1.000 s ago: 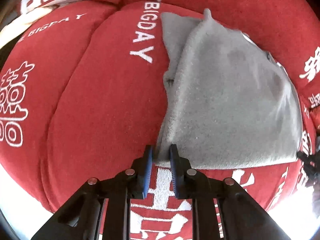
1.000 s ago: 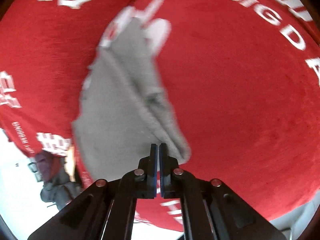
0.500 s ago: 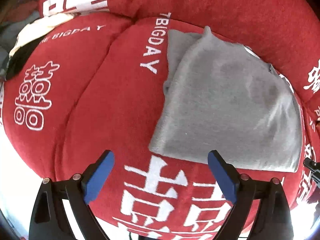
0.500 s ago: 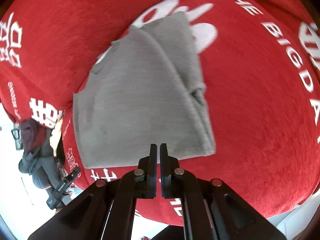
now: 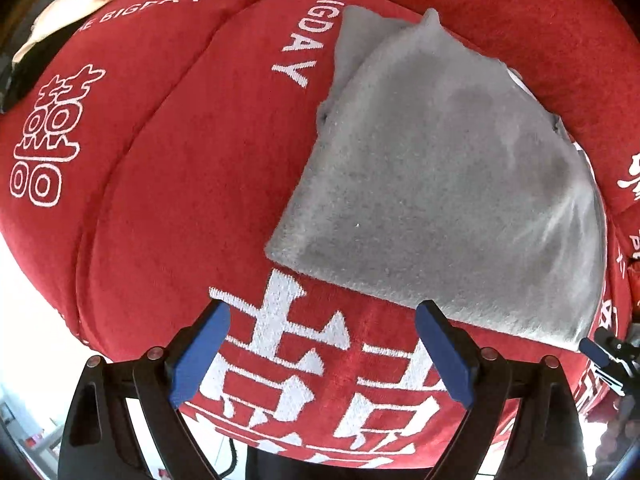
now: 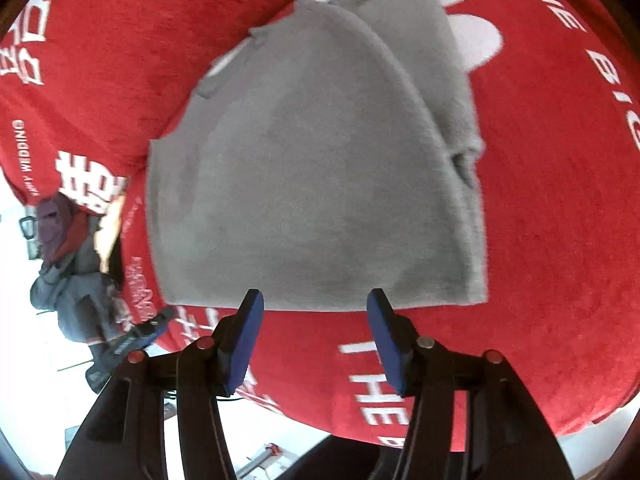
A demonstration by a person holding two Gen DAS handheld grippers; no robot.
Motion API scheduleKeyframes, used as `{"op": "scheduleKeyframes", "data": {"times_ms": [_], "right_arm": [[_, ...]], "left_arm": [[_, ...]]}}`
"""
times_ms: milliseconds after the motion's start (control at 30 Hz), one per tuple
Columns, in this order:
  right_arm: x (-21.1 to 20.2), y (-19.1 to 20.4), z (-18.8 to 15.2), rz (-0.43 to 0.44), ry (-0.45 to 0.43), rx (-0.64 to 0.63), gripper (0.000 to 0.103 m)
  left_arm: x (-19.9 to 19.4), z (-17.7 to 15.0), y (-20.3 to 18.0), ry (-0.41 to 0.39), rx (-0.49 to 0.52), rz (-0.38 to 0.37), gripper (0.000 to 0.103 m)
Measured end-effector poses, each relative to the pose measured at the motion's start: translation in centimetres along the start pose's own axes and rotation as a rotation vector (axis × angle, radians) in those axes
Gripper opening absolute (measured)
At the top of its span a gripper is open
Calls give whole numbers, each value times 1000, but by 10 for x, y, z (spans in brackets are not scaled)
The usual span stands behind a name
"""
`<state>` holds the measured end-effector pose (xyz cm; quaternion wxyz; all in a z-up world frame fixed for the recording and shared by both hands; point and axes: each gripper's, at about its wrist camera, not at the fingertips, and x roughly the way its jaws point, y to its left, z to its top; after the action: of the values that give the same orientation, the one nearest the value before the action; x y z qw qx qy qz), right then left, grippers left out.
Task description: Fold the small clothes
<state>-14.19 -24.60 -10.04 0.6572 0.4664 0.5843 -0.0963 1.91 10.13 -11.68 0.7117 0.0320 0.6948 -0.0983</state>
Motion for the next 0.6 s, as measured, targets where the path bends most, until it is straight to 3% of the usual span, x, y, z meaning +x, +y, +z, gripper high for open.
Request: {"op": "scheduleKeyframes", "data": {"times_ms": [200,367,500,600], "right_arm": [[-20,-2,28,-80,-84,-70,58],[-30,16,82,-132,-148,-205,58],[-17,21,130,-146,-159,-222,58],[-1,21,153,-114,-120,-204,56]], "left_arm": [[-5,4,-23,-16,15,21,94],[-3,6,-47,-24,52,28,94],[-4,8,-66,-33,69,30,94],[-3,10,-77,-43,78,30,94]]}}
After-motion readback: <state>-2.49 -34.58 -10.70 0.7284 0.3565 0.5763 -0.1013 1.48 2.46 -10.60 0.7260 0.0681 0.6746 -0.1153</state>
